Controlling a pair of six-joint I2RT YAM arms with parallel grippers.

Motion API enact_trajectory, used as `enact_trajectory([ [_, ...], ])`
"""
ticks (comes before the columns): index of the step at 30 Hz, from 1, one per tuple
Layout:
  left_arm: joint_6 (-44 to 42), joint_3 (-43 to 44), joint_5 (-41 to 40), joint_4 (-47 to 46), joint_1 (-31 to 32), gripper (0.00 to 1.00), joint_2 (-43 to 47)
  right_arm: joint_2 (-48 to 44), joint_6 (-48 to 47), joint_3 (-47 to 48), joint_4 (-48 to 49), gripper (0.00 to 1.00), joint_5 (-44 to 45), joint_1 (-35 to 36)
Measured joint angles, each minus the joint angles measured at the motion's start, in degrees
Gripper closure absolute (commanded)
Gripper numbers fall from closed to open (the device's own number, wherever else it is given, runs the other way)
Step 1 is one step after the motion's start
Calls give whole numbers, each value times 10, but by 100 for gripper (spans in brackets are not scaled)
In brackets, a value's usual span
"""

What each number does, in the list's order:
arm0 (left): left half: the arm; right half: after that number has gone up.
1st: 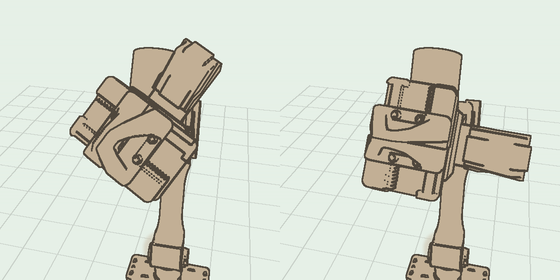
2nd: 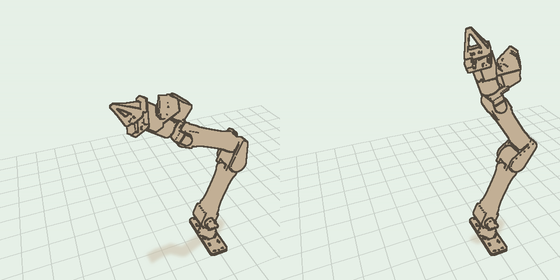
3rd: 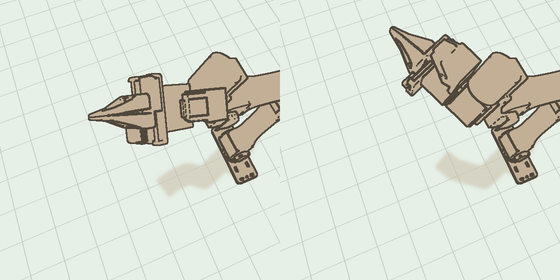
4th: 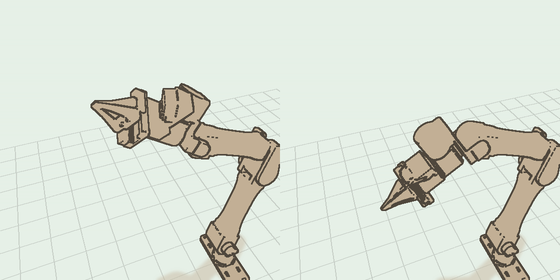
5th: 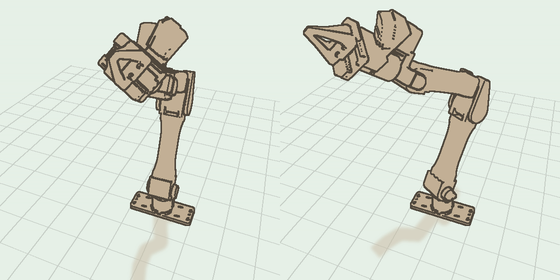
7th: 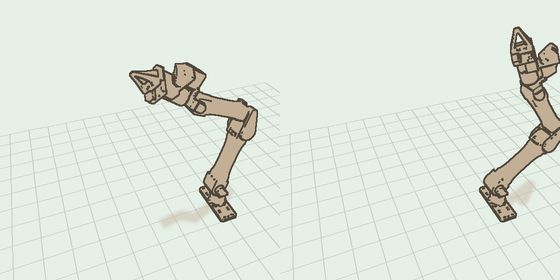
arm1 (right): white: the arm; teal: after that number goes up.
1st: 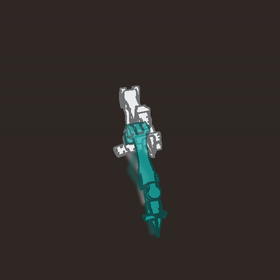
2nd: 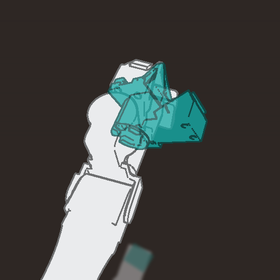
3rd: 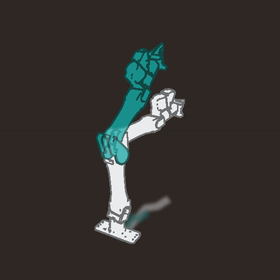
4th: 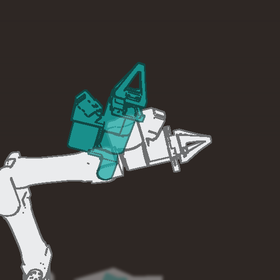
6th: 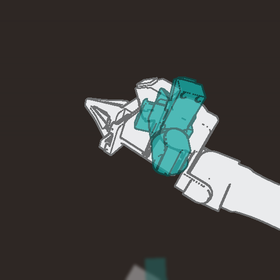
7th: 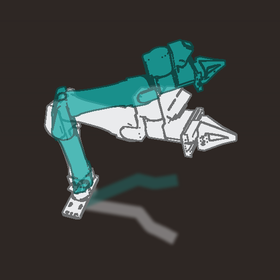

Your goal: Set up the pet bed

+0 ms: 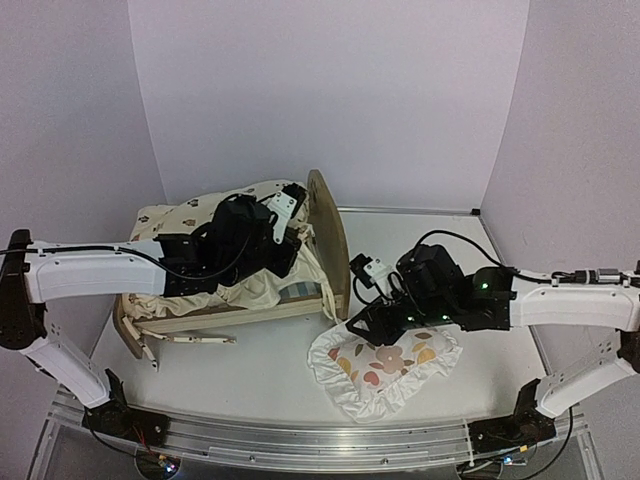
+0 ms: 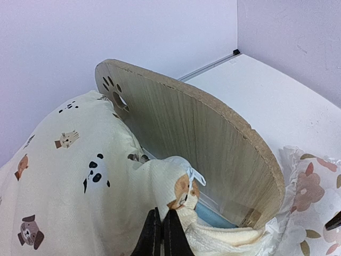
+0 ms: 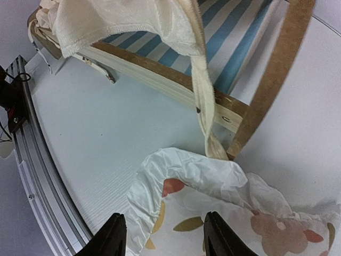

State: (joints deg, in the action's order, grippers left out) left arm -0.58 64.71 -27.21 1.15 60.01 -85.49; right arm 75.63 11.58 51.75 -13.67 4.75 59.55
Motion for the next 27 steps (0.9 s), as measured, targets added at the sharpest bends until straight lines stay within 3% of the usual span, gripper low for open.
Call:
enact_trajectory([
  [18, 21, -15, 0, 34, 0, 100, 65, 176, -53, 53, 152, 50, 16, 0],
  [23, 21, -16, 1, 34, 0, 100, 71, 219, -56, 66, 178, 57, 37, 1],
  [27, 22, -18, 1, 34, 0, 100, 77, 244, -53, 68, 202, 69, 52, 2],
])
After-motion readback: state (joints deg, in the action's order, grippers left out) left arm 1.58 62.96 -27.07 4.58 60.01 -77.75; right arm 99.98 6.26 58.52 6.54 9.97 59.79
